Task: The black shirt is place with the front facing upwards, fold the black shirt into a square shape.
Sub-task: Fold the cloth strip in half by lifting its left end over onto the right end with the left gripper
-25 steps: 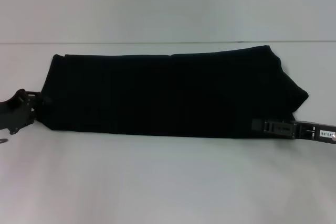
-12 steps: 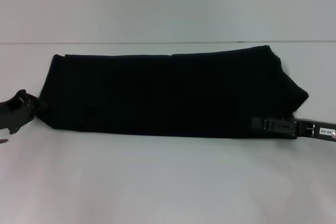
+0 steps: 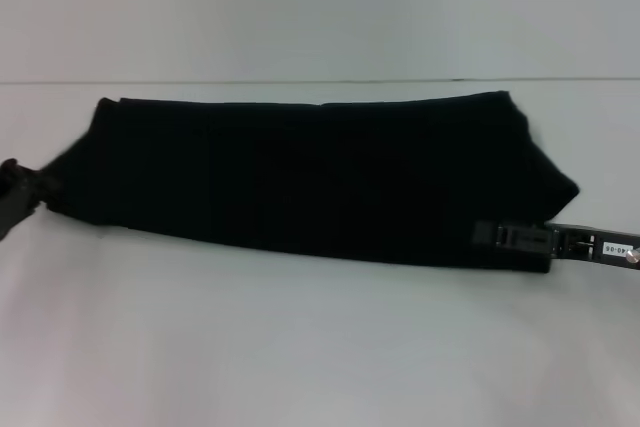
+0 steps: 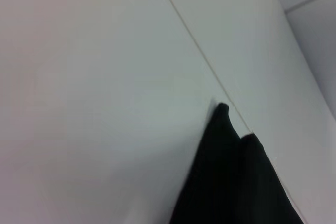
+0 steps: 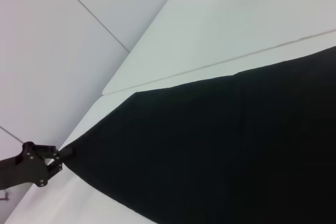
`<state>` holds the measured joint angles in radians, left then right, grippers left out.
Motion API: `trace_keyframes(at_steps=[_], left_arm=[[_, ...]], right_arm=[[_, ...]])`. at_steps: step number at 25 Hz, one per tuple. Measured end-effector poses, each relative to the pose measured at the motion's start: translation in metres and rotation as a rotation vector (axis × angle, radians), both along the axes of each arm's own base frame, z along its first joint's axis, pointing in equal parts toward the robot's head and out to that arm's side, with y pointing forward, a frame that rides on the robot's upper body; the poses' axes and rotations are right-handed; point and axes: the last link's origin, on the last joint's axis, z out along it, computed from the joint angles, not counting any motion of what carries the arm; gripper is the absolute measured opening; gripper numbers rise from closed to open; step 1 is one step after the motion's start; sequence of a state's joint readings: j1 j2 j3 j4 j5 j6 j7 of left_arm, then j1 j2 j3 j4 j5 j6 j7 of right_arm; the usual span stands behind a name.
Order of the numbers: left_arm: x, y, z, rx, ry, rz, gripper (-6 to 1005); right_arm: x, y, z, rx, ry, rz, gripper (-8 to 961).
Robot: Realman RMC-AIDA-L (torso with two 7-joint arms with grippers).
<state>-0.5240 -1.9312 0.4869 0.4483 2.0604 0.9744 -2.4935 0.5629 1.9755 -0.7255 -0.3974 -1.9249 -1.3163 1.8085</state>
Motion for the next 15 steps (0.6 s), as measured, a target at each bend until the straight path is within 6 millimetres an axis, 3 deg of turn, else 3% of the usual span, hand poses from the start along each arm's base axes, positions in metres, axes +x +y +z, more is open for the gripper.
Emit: trace_keyframes(at_steps=[9, 15], left_arm=[[-0.016, 0.001, 0.031, 0.081, 0.061, 0.036, 38], [-0.013, 0.003, 0.04, 0.103, 0.042, 0.02, 37]], right_arm=[[0.0, -0.001, 0.0, 0.005, 0.015, -0.005, 895], [0.001, -0.002, 0.0, 0.013, 0.026, -0.015, 895]])
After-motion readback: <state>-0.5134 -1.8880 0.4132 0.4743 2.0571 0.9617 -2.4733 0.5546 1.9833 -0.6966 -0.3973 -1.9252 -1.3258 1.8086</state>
